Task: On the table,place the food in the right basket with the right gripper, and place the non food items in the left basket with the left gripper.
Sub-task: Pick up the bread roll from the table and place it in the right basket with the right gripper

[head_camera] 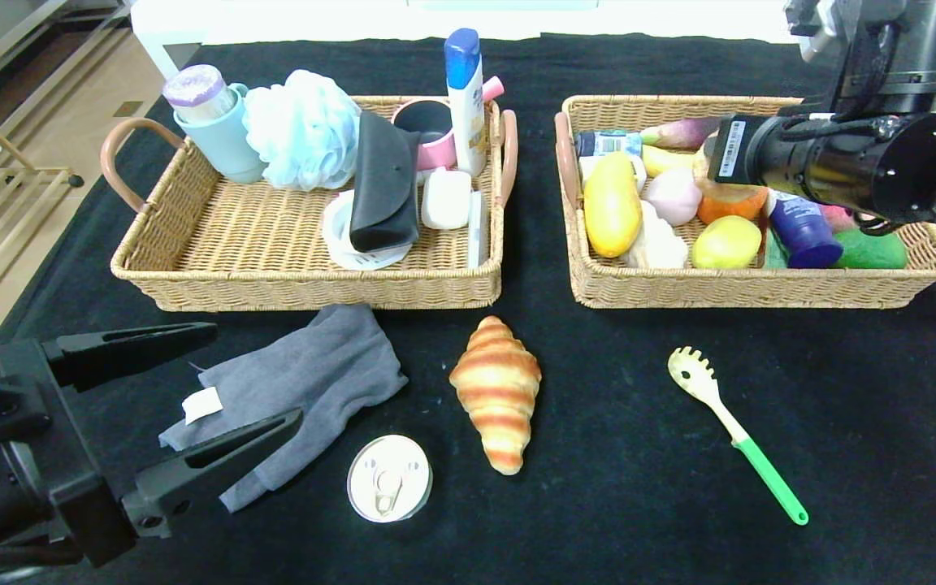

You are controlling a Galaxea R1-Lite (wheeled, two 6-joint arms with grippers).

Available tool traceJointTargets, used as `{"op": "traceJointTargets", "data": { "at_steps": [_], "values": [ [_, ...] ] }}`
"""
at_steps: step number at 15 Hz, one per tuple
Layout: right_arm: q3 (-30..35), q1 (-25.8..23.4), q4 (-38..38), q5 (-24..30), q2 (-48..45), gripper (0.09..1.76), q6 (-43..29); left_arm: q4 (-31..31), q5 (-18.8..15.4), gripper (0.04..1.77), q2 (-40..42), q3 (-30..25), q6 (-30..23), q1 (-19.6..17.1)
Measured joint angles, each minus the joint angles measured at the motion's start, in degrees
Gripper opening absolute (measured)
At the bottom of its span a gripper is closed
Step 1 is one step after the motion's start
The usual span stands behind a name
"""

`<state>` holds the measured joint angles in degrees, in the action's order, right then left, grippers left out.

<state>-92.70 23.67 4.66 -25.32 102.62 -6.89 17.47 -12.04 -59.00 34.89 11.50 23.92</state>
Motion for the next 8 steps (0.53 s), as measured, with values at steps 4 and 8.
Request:
{"op": "traceJointTargets", "data": {
  "at_steps": [4, 8],
  "values": [
    [0.02, -0.46, -0.02, 0.18, 0.24, 0.82, 0.04, -0.02, 0.00, 1.72, 0.00, -0.09, 0.02, 0.00],
    [0.22, -0.50, 0.57, 1.27, 0.13, 1.15, -0.05, -0.06, 0.00, 1.72, 0.00, -0.09, 0.00, 0.00]
  ]
}}
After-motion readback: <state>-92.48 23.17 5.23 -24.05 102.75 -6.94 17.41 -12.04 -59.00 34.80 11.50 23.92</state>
